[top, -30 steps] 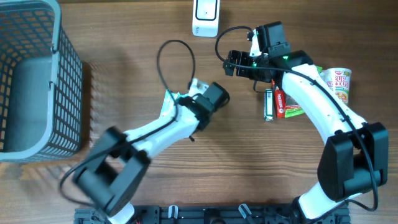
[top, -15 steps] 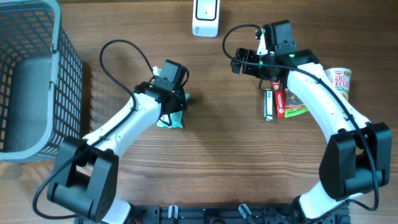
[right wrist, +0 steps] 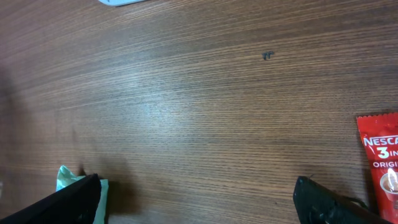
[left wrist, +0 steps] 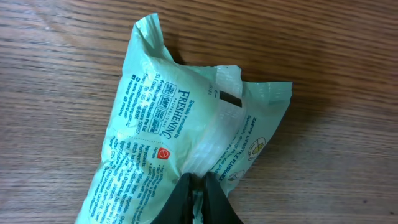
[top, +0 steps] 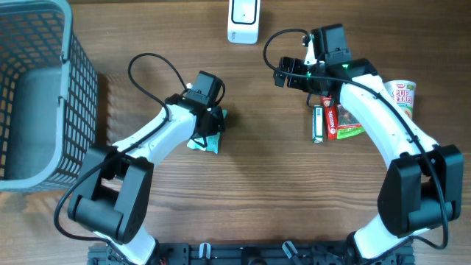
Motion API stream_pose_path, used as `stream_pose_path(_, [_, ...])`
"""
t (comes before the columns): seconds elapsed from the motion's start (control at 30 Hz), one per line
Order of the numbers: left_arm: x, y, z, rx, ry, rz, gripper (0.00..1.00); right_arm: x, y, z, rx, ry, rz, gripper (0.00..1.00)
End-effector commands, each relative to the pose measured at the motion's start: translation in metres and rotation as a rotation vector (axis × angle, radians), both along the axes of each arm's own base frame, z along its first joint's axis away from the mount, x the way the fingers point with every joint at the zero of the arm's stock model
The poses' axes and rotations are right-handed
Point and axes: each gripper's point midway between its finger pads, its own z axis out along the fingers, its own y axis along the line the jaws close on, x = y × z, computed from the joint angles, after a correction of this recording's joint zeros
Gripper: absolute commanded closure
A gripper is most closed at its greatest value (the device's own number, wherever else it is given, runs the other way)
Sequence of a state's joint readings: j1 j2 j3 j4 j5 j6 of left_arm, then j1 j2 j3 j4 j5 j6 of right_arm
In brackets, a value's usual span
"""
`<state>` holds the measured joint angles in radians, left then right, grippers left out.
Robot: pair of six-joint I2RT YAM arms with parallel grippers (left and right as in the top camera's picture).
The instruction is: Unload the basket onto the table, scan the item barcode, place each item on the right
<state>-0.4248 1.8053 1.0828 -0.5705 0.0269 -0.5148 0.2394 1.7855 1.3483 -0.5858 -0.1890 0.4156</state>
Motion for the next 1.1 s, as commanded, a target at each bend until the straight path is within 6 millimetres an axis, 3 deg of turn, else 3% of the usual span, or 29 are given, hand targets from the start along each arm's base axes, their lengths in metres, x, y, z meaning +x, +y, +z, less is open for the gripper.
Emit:
stream_pose_path(0.0, [0.008, -0.008, 0.024, -0.075, -0.039, 0.009, 0.88, 0.0, -0.002, 0.008, -0.006, -0.022, -0.013, 0.0])
stream_pose_path(0.1, [0.018, 0.001, 0.056, -0.088, -0.129, 0.037, 0.73, 0.0, -0.003, 0.008, -0.006, -0.022, -0.014, 0.0])
stream_pose_path(0.2, [0.02, 0.027, 0.065, -0.01, -0.159, 0.094, 0.66, 0.0, -0.003, 0.008, -0.006, -0.022, -0.013, 0.0])
stream_pose_path(0.23, [0.019, 0.036, 0.064, 0.022, -0.151, 0.113, 0.67, 0.0, -0.002, 0.008, -0.006, -0.022, -0.013, 0.0])
stream_pose_path(0.43, [0.002, 0.07, 0.038, 0.099, -0.039, 0.176, 0.96, 0.01, 0.001, 0.015, 0.064, -0.034, -0.104, 0.0])
stream_pose_path(0.6, [-0.006, 0.09, 0.016, 0.129, 0.02, 0.222, 0.96, 0.012, 0.016, 0.023, 0.255, 0.033, -0.237, 0.0])
stream_pose_path(0.83, [0.002, 0.118, 0.015, 0.135, 0.008, 0.242, 0.96, -0.013, 0.044, 0.025, 0.362, 0.14, -0.12, 0.0])
stream_pose_path(0.87, [0.002, 0.121, 0.015, 0.146, 0.006, 0.215, 0.96, -0.018, 0.053, 0.027, 0.374, 0.137, -0.04, 0.0])
stream_pose_path(0.93, [0.002, 0.13, 0.015, 0.166, 0.006, 0.193, 0.93, -0.034, 0.071, 0.03, 0.364, 0.114, 0.146, 0.0])
stream_pose_path(1.0, [0.002, 0.137, 0.015, 0.169, 0.009, 0.209, 0.86, -0.041, 0.077, 0.026, 0.33, 0.121, 0.171, 0.0])
stream_pose_path(1.07, [0.001, 0.141, 0.015, 0.169, 0.016, 0.221, 0.87, -0.041, 0.078, 0.018, 0.255, 0.108, 0.153, 0.0])
